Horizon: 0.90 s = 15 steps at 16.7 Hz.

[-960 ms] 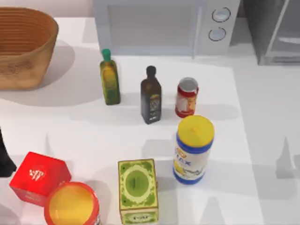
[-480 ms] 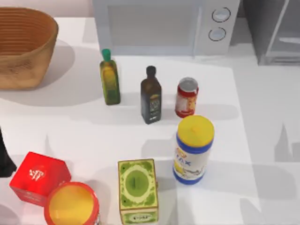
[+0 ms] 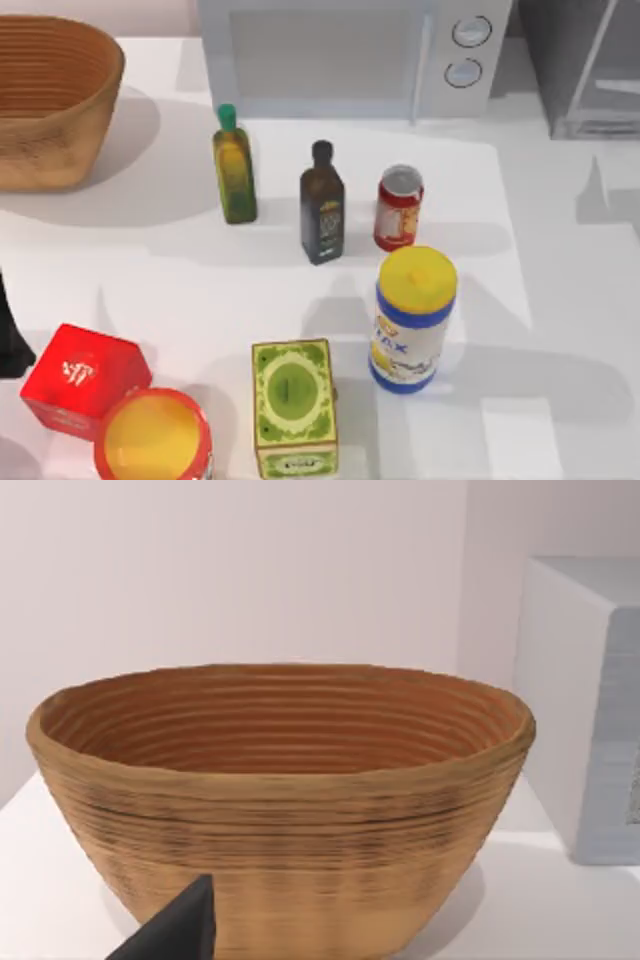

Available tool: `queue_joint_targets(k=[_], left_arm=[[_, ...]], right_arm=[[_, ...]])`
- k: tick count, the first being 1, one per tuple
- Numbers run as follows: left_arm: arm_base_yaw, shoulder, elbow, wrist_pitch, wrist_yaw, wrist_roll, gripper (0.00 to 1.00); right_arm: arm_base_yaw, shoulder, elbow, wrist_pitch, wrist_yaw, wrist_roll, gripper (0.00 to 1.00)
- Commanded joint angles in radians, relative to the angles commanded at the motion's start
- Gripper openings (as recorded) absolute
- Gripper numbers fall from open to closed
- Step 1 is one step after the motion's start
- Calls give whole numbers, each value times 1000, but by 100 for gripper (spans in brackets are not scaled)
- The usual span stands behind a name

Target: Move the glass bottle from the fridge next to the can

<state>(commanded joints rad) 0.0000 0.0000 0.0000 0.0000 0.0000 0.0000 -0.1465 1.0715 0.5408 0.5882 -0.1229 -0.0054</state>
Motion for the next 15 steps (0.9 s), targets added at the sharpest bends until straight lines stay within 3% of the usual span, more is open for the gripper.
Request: queue_joint_targets(k=[8, 15], left_arm=[[0, 0, 0, 0, 0, 0, 100], [0, 0, 0, 0, 0, 0, 100]], right_arm=[[-99, 885, 375, 408, -88, -6, 100], [-133, 1143, 518, 564, -121, -7, 100]])
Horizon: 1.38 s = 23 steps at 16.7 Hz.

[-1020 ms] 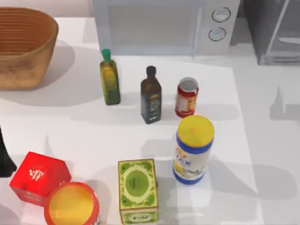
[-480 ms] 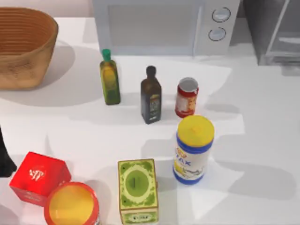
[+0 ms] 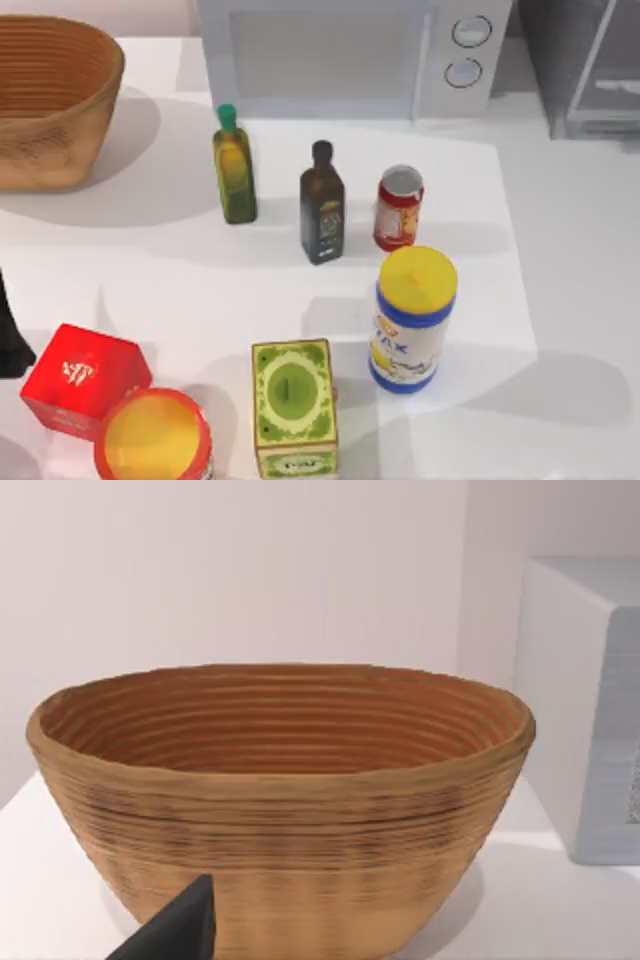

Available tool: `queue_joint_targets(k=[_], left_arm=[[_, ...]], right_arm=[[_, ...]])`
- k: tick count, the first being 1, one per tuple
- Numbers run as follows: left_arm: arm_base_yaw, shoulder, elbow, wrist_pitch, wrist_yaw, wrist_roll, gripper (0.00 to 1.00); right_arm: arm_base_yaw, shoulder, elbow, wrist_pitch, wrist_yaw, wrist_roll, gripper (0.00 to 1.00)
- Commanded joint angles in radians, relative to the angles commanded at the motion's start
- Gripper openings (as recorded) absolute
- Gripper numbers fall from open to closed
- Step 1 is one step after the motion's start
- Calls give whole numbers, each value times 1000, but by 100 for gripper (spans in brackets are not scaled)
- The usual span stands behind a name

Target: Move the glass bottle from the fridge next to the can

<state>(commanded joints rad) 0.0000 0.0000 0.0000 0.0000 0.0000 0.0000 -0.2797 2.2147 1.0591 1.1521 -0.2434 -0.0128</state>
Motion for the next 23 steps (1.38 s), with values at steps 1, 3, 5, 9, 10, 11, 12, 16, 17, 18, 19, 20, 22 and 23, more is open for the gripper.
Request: queue_joint_targets(k=[1, 3, 5, 9, 10, 11, 12, 16, 17, 18, 19, 20, 22, 23], left_arm=[[0, 0, 0, 0, 0, 0, 100], [0, 0, 0, 0, 0, 0, 100], [0, 0, 0, 0, 0, 0, 100], [0, 0, 0, 0, 0, 0, 100], [0, 0, 0, 0, 0, 0, 100], [0, 0, 0, 0, 0, 0, 100], [0, 0, 0, 0, 0, 0, 100], [0, 0, 0, 0, 0, 0, 100], [0, 0, 0, 0, 0, 0, 100], [0, 0, 0, 0, 0, 0, 100], [0, 0, 0, 0, 0, 0, 100], [0, 0, 0, 0, 0, 0, 100], [0, 0, 0, 0, 0, 0, 100], [0, 0, 0, 0, 0, 0, 100]], right_arm=[[0, 0, 0, 0, 0, 0, 100], [0, 0, 0, 0, 0, 0, 100], [5, -1, -1, -4, 2, 0, 100], [11, 46, 91, -45, 12, 0, 100], [15, 64, 125, -62, 16, -1, 100], [18, 82, 161, -80, 19, -1, 100], [21, 99, 197, -98, 23, -1, 100], [31, 147, 297, -150, 33, -1, 100], [32, 149, 301, -152, 33, -1, 100], [32, 149, 301, -152, 33, -1, 100], [32, 149, 301, -152, 33, -1, 100], [32, 149, 301, -152, 33, -1, 100], [32, 149, 301, -152, 33, -1, 85], [32, 149, 301, -152, 33, -1, 77]])
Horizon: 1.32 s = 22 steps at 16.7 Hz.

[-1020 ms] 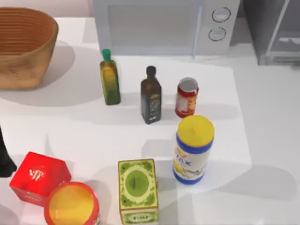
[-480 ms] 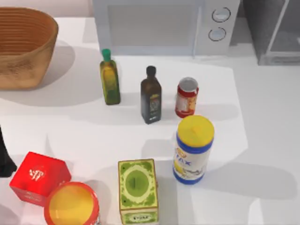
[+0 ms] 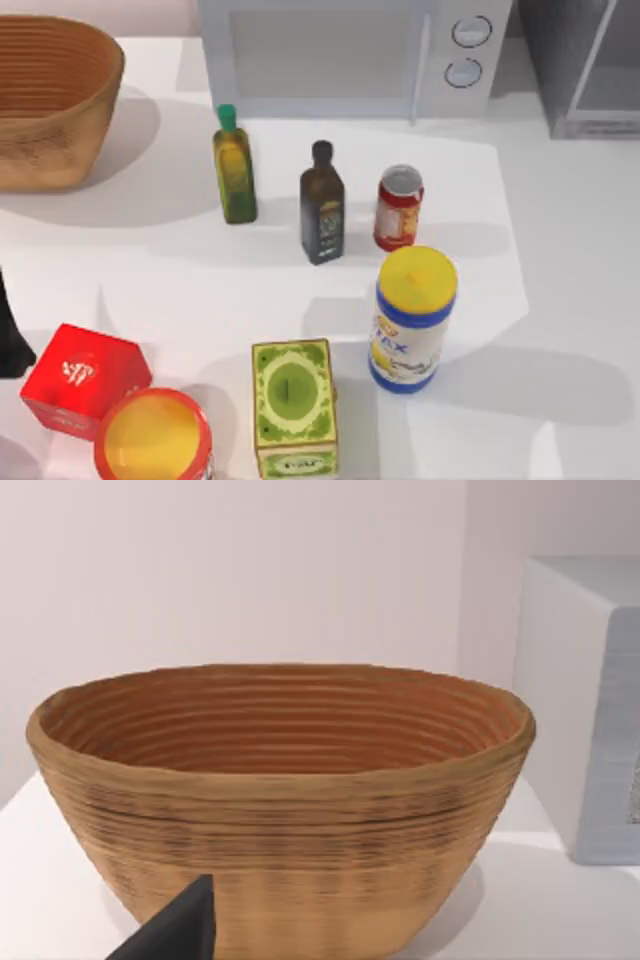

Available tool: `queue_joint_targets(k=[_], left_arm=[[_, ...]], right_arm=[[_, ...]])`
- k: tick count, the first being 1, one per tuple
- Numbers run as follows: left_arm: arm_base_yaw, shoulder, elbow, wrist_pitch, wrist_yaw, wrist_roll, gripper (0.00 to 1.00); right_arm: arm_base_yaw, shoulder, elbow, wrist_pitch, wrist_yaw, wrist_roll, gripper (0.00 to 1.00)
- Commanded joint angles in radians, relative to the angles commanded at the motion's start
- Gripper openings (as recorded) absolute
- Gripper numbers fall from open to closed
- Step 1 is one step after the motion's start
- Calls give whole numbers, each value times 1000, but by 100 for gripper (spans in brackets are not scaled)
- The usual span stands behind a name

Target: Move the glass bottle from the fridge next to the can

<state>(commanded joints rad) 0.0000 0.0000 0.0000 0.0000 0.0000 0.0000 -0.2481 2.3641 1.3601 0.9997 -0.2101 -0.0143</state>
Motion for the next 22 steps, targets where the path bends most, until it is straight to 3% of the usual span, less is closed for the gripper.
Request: queue_joint_targets(k=[10, 22], left_arm=[[0, 0, 0, 0, 0, 0, 100], [0, 0, 0, 0, 0, 0, 100]], right_arm=[[0, 0, 0, 0, 0, 0, 2], [-4, -38, 6, -39, 0, 2, 0]])
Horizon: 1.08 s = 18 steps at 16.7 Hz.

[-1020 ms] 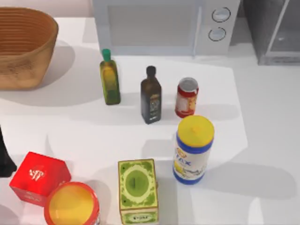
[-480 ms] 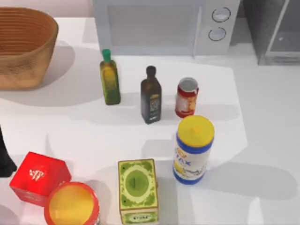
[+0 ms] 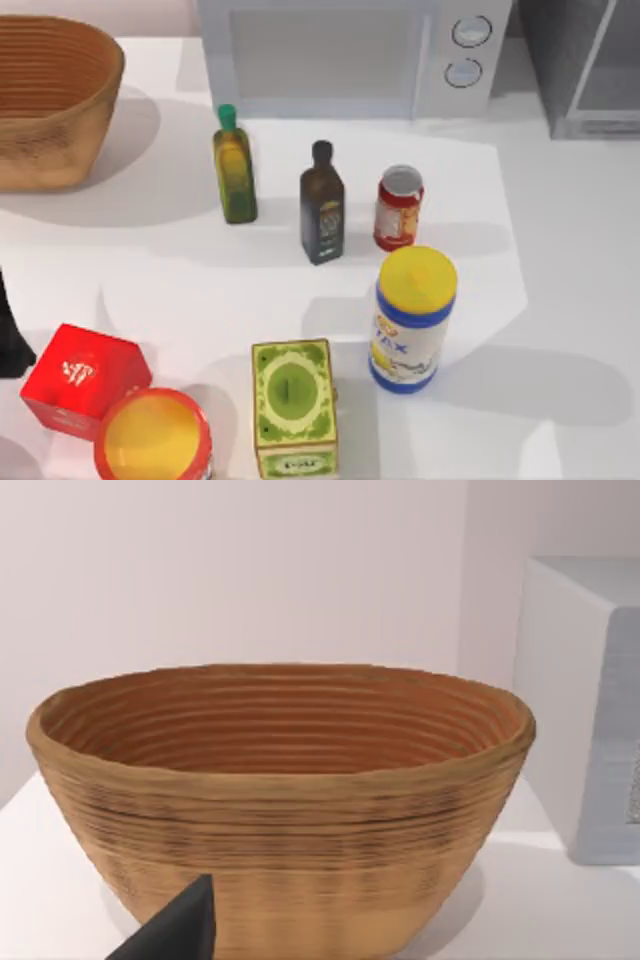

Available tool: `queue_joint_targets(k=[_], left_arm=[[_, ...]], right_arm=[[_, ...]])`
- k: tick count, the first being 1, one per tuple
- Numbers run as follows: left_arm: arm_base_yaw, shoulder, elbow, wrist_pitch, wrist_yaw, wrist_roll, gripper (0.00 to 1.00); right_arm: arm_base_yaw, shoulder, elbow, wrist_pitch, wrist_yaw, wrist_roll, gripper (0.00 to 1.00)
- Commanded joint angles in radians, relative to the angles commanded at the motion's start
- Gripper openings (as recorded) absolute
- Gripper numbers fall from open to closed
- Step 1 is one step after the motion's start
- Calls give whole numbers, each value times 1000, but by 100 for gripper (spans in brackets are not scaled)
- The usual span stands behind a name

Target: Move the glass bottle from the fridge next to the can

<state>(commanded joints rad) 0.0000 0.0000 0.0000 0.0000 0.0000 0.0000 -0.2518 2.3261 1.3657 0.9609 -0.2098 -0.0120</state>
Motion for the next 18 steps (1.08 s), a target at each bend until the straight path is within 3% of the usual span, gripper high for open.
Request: queue_joint_targets(k=[11, 18], left_arm=[[0, 0, 0, 0, 0, 0, 100], [0, 0, 0, 0, 0, 0, 100]], right_arm=[[-2, -92, 3, -98, -5, 3, 0], [-48, -293, -355, 35, -60, 6, 0]])
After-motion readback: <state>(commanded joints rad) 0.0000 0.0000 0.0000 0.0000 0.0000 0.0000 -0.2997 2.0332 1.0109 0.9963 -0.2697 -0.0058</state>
